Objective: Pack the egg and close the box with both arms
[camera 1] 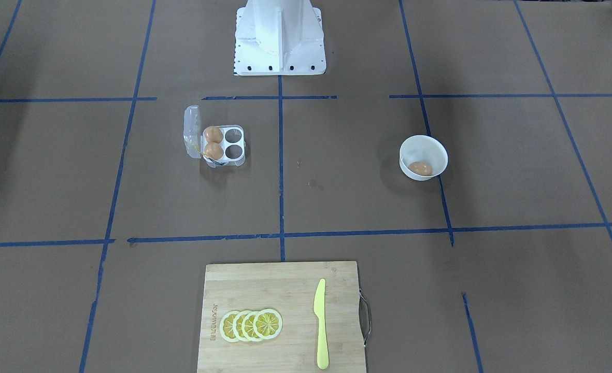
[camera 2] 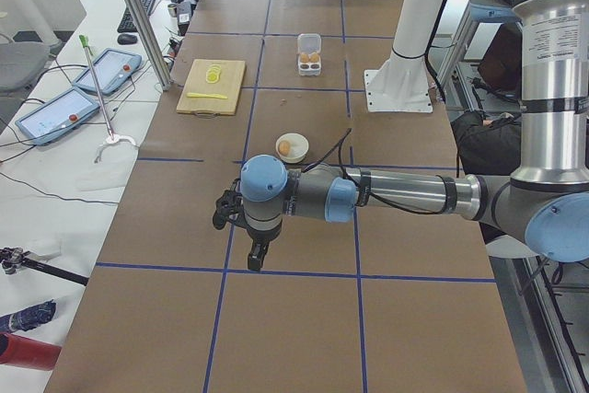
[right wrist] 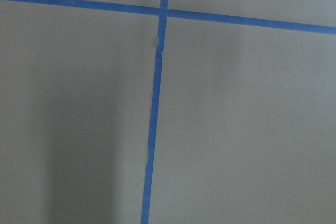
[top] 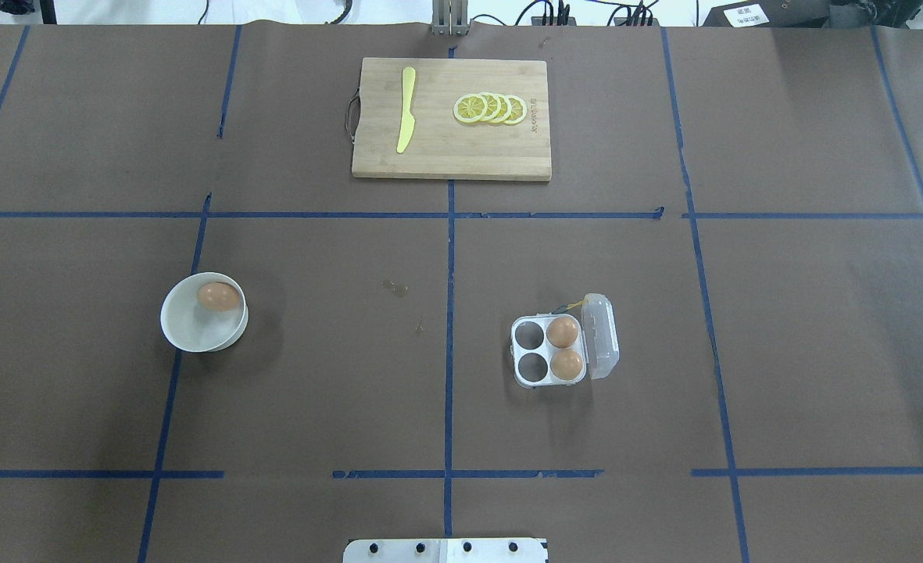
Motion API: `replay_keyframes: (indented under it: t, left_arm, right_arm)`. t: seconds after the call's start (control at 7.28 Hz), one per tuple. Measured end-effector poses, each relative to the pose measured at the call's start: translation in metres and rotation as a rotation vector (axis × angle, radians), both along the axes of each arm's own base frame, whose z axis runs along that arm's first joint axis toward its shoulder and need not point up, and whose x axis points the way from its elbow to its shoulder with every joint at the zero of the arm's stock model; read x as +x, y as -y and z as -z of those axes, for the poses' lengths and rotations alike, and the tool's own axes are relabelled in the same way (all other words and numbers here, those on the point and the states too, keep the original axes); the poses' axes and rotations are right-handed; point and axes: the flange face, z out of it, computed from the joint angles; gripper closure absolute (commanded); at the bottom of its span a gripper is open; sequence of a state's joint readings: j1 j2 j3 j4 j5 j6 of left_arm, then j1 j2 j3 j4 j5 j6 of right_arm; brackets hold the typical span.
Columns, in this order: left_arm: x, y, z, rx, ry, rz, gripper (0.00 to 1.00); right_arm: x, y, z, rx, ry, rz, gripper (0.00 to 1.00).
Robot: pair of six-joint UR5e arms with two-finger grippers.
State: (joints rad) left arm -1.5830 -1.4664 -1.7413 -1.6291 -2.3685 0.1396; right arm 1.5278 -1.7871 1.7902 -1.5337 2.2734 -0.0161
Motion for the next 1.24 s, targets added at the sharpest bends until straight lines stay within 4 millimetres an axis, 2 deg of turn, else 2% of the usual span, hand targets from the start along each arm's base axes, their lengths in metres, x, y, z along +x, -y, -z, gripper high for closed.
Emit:
replay_keyframes:
  t: [0.27, 0.82, 1.24]
  left_arm:
    - [0.000, 0.000, 0.000, 0.002, 0.000, -0.001, 0.00]
    - [0.000, 0.004, 0.014, 0.072, 0.002, 0.000, 0.00]
    - [0.000, 0.012, 0.032, 0.221, 0.004, 0.004, 0.00]
  right_arm:
    - [0.000, 0.001, 0.002, 0.021, 0.001, 0.000, 0.00]
    - [-0.007, 0.007, 0.012, 0.080, 0.033, 0.005, 0.00]
    - [-0.010, 0.027, 0.034, 0.125, 0.057, 0.008, 0.00]
